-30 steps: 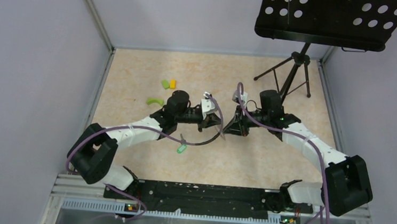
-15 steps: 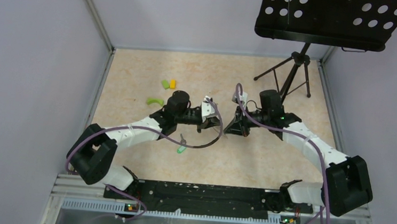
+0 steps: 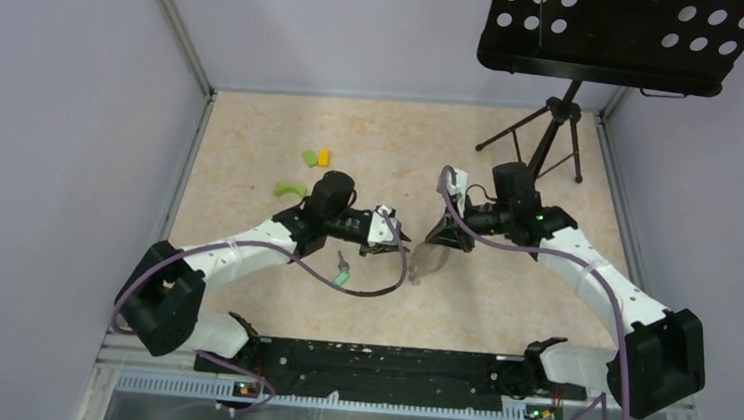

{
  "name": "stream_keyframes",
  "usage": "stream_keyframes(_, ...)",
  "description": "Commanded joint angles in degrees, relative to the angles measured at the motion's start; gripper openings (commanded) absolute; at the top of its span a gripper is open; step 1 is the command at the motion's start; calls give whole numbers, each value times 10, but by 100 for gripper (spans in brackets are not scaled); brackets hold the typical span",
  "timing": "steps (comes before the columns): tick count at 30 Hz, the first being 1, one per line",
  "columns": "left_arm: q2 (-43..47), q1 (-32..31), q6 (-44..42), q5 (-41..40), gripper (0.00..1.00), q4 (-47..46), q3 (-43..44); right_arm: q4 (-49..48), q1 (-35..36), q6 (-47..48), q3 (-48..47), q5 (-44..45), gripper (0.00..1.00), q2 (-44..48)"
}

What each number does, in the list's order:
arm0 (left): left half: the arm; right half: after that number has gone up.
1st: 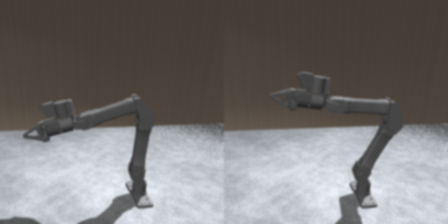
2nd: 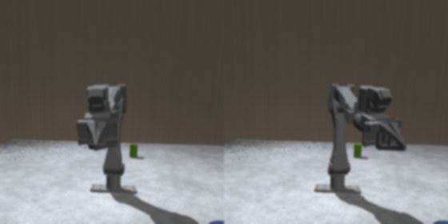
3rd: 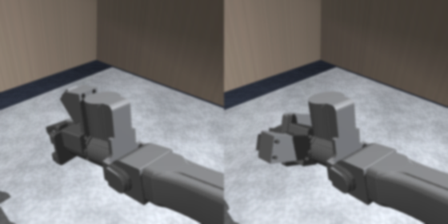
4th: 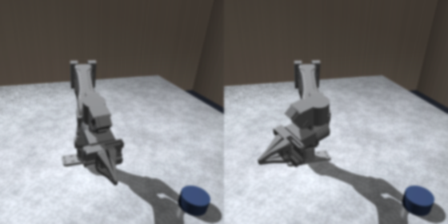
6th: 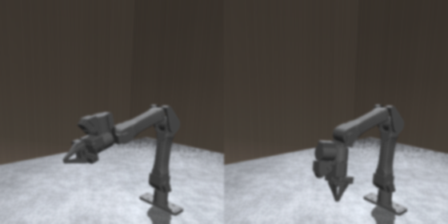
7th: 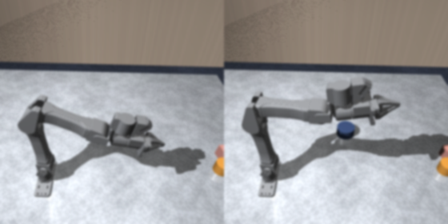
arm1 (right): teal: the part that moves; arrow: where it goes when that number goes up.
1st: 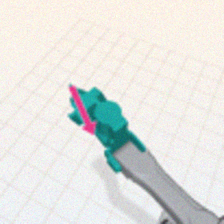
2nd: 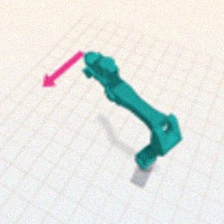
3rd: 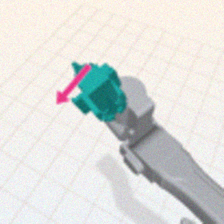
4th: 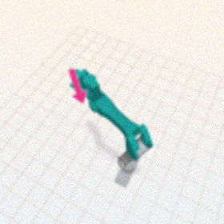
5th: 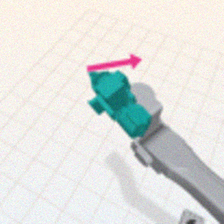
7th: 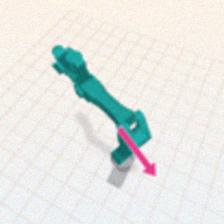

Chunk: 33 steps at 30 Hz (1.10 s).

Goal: Put the keys on the keyring
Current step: Adjust the keyring.

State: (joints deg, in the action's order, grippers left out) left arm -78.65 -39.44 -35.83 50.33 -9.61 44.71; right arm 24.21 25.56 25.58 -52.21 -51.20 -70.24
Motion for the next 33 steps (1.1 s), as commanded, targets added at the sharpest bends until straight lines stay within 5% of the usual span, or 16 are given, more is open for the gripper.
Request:
stream_keyframes(1,6,-1,-61,47,30,61,33,3,-2,43,-27,8,0,18)
stream_keyframes(13,-26,-2,13,32,51,-25,44,-27,-2,47,-20,18,0,31)
stream_keyframes(25,-86,-1,155,62,52,-121,62,-84,-2,21,14,12,0,49)
stream_keyframes(33,-74,2,164,48,45,-131,59,-93,-2,25,27,-6,0,51)
